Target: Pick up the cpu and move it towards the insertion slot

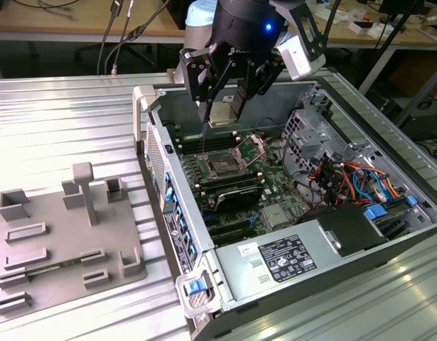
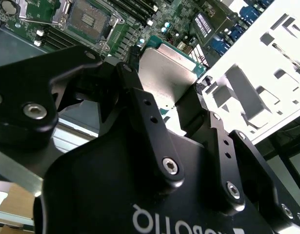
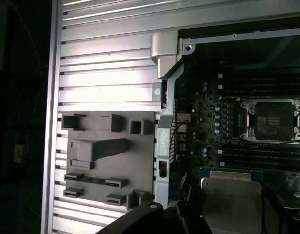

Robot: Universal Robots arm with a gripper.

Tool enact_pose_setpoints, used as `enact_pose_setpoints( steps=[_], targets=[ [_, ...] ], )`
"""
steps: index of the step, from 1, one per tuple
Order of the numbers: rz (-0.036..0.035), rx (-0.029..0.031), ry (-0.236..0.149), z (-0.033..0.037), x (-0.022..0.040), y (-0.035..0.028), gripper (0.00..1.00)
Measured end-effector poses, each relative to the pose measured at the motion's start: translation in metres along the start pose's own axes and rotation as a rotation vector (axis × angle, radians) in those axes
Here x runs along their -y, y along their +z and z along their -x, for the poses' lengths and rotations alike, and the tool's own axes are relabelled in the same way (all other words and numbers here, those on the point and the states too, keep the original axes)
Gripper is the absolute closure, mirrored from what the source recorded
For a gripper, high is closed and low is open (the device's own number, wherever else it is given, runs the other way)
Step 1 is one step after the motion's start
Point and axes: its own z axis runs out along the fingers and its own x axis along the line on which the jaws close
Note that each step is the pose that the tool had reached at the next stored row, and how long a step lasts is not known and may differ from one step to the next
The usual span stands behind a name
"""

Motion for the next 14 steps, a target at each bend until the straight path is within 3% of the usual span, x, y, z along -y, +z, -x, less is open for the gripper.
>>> enact_pose_setpoints(
  steps=[4, 6, 12, 14],
  targets=[
    [0.0000, 0.0000, 0.000, 0.0067, 0.0003, -0.0001, 0.45],
    [0.0000, 0.0001, 0.000, 0.0152, 0.0006, -0.0002, 0.45],
    [0.0000, 0.0000, 0.000, 0.0275, 0.0009, -0.0003, 0.45],
    [0.0000, 0.0000, 0.000, 0.0358, 0.0011, -0.0004, 0.45]
  ],
)
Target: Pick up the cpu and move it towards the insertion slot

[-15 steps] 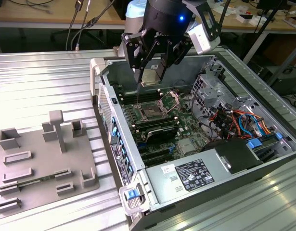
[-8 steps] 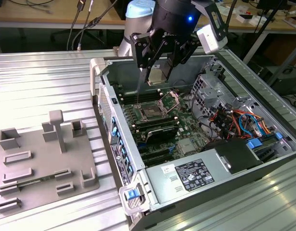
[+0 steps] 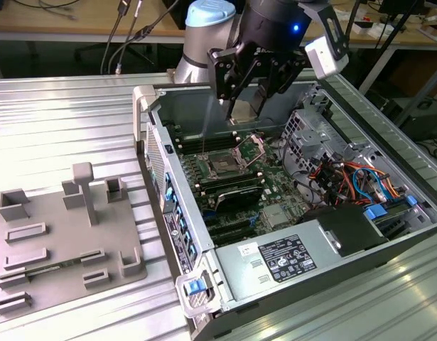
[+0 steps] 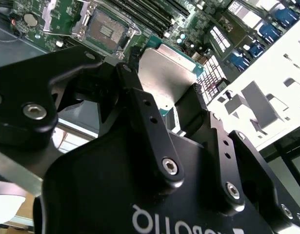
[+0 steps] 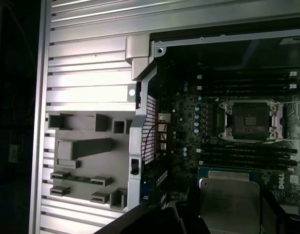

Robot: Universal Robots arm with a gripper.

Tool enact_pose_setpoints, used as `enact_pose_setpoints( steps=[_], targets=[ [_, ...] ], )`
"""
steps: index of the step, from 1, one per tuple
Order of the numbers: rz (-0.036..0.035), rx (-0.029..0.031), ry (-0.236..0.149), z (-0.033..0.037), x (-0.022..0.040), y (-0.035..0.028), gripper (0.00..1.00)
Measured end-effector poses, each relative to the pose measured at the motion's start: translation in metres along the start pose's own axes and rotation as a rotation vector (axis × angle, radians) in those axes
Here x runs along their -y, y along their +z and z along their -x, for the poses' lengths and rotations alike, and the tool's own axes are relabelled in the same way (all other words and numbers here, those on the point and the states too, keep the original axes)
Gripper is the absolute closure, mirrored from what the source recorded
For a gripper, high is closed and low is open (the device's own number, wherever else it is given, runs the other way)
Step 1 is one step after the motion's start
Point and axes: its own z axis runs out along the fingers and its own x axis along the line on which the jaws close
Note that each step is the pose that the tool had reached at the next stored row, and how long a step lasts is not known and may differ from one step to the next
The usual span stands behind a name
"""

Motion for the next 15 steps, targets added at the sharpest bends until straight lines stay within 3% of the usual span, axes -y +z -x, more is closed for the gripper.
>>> enact_pose_setpoints(
  steps=[5, 7, 15],
  targets=[
    [0.0000, 0.0000, 0.000, 0.0192, 0.0004, -0.0002, 0.45],
    [-0.0001, 0.0000, 0.000, 0.0239, 0.0005, -0.0003, 0.45],
    [0.0000, 0.0001, 0.000, 0.0249, 0.0003, -0.0002, 0.45]
  ],
)
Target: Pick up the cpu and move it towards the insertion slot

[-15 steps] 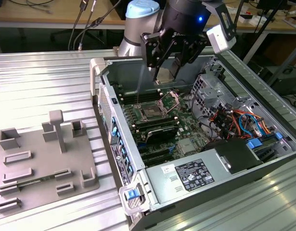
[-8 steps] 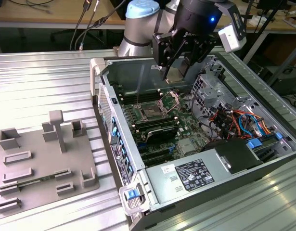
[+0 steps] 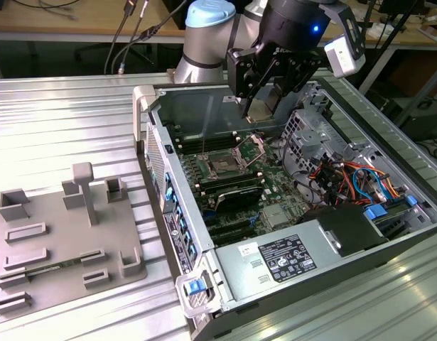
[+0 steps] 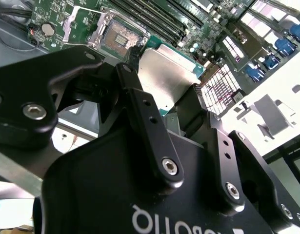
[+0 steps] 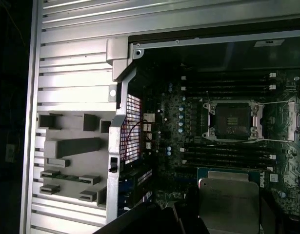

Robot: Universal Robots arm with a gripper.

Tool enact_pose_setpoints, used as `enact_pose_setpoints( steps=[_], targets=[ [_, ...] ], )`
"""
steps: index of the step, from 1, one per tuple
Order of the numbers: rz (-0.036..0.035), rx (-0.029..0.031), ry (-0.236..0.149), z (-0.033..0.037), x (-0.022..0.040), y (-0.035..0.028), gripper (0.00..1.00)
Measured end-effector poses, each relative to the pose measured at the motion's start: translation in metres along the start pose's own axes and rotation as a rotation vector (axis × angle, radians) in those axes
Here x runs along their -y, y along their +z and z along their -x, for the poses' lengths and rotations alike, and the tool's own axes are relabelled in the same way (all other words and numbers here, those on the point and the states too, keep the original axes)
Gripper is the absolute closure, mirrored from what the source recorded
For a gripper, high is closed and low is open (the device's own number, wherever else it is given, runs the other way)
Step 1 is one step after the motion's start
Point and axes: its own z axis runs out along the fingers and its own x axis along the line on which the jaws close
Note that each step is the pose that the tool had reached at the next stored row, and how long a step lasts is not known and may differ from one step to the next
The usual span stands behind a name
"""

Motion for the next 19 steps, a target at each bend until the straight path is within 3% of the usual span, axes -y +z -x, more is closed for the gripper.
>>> enact_pose_setpoints(
  steps=[7, 19],
  targets=[
    [0.0000, -0.0001, 0.000, 0.0002, -0.0066, 0.0005, 0.45],
    [0.0024, 0.0001, 0.000, 0.0009, -0.0265, 0.0021, 0.45]
  ],
)
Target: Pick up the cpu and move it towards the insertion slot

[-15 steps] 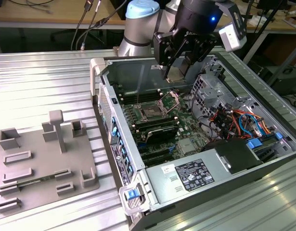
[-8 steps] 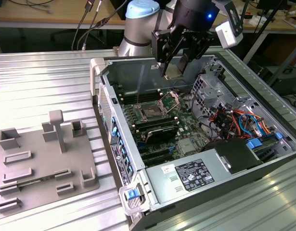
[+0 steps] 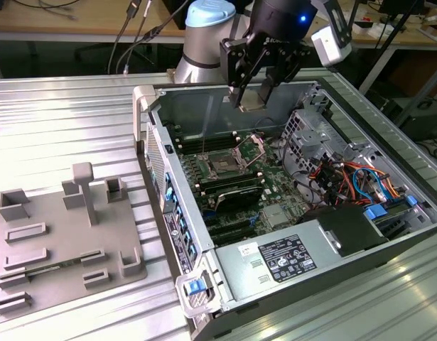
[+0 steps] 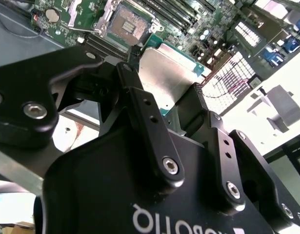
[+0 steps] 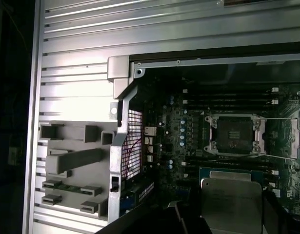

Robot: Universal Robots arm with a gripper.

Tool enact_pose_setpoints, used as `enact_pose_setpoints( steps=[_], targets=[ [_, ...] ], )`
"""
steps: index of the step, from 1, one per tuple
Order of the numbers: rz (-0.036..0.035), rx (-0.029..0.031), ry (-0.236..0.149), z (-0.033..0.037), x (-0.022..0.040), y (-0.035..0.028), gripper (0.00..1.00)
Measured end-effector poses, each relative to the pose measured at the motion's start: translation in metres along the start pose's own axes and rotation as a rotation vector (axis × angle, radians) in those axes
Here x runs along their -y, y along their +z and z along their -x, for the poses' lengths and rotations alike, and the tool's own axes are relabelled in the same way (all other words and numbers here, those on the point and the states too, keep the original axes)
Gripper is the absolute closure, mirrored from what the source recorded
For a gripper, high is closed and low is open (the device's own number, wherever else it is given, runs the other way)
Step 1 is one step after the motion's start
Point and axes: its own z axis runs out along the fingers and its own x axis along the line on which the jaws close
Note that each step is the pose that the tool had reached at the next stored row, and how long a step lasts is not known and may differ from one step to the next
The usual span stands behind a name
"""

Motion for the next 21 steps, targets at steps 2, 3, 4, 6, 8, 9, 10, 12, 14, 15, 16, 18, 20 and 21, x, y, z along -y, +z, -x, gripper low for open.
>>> enact_pose_setpoints(
  steps=[2, 3, 4, 6, 8, 9, 10, 12, 14, 15, 16, 18, 20, 21],
  targets=[
    [0.0004, 0.0001, 0.000, 0.0002, -0.0036, 0.0004, 0.45],
    [0.0005, 0.0000, 0.000, 0.0003, -0.0070, 0.0006, 0.45],
    [0.0010, 0.0000, 0.000, 0.0004, -0.0108, 0.0009, 0.45],
    [0.0016, 0.0001, 0.000, 0.0006, -0.0152, 0.0014, 0.45],
    [0.0023, 0.0001, 0.000, 0.0007, -0.0187, 0.0017, 0.45],
    [0.0025, 0.0001, 0.000, 0.0008, -0.0197, 0.0018, 0.45],
    [0.0025, 0.0001, 0.000, 0.0010, -0.0209, 0.0019, 0.45],
    [0.0026, 0.0001, 0.000, 0.0019, -0.0233, 0.0021, 0.45],
    [0.0026, 0.0002, 0.000, 0.0039, -0.0269, 0.0024, 0.45],
    [0.0026, 0.0001, 0.000, 0.0045, -0.0279, 0.0024, 0.45],
    [0.0027, 0.0002, 0.000, 0.0054, -0.0293, 0.0026, 0.45],
    [0.0026, 0.0002, 0.000, 0.0069, -0.0320, 0.0027, 0.45],
    [0.0027, 0.0002, 0.000, 0.0084, -0.0343, 0.0029, 0.45],
    [0.0027, 0.0002, 0.000, 0.0096, -0.0361, 0.0030, 0.45]
  ],
)
